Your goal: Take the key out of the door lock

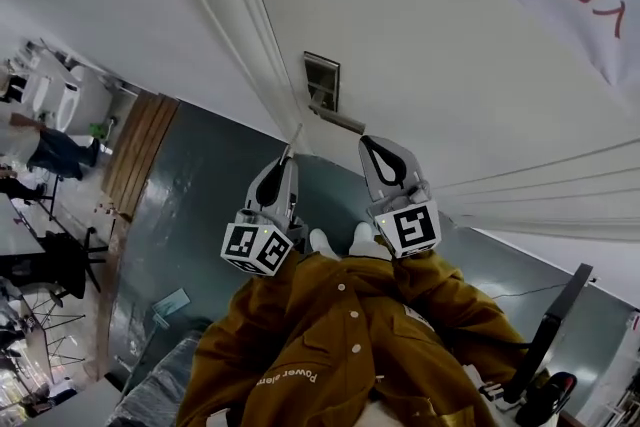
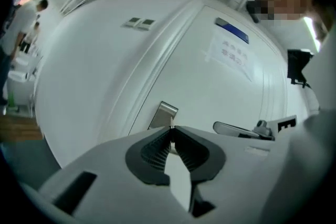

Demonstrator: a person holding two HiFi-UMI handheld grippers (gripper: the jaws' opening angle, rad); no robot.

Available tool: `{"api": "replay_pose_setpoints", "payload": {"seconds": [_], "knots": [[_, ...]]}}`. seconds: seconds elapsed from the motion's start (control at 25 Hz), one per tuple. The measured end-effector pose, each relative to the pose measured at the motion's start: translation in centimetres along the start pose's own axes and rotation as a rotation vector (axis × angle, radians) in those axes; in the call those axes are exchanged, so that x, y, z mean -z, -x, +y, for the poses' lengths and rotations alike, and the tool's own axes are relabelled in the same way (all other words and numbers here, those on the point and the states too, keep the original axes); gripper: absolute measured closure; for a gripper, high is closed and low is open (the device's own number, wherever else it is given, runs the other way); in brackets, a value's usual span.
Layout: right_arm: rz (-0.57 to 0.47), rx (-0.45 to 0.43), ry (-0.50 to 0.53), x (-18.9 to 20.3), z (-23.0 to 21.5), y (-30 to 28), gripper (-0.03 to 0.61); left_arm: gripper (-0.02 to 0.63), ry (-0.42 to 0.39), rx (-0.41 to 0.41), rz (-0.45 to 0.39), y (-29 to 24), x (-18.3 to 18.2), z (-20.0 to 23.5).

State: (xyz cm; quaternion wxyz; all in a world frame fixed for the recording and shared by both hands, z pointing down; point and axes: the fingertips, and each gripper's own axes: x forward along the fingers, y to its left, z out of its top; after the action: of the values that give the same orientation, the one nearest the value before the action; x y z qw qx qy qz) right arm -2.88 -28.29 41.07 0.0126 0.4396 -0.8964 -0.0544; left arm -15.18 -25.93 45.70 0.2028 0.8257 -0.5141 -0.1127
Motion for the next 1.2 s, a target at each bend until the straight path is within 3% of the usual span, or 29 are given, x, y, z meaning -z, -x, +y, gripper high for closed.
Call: {"api": "replay_pose_setpoints", "payload": {"seconds": [0.08,0.2,0.44,0.64,0.92,1.2], "knots": [[-0.032,-0.001,-0.004,-1.1,0.2,0.6,0.574,0.591,-0.101,0.02,0.007,0.7,-0.6,-2.1],[0.055,-0.011,-0.054,-0.1,0.1,2.1,0.572,0.591,-0.21,0.033,0.012,1.9,-1.0,-4.6],[0.035,-0.003,-0.038,0.3,0.0,3.4,0.574,0.591,-0.332,0.018,0.028,3.3,-0.8,-6.9],[0.107,-0.028,-0.075,2.0,0.8,3.6,0.574,0.591,-0.344,0.007,0.03,3.1,-0.6,-6.9],[-0.005,-0.071,-0.05,-0.3,1.8,2.5,0.574,0.591,-0.31,0.01,0.039,2.8,0.1,-6.7],[0.03,-0.072,-0.062,0.3,1.5,2.6,0.574,0.591,-0.285,0.016,0.037,2.5,0.2,-6.7]]}}
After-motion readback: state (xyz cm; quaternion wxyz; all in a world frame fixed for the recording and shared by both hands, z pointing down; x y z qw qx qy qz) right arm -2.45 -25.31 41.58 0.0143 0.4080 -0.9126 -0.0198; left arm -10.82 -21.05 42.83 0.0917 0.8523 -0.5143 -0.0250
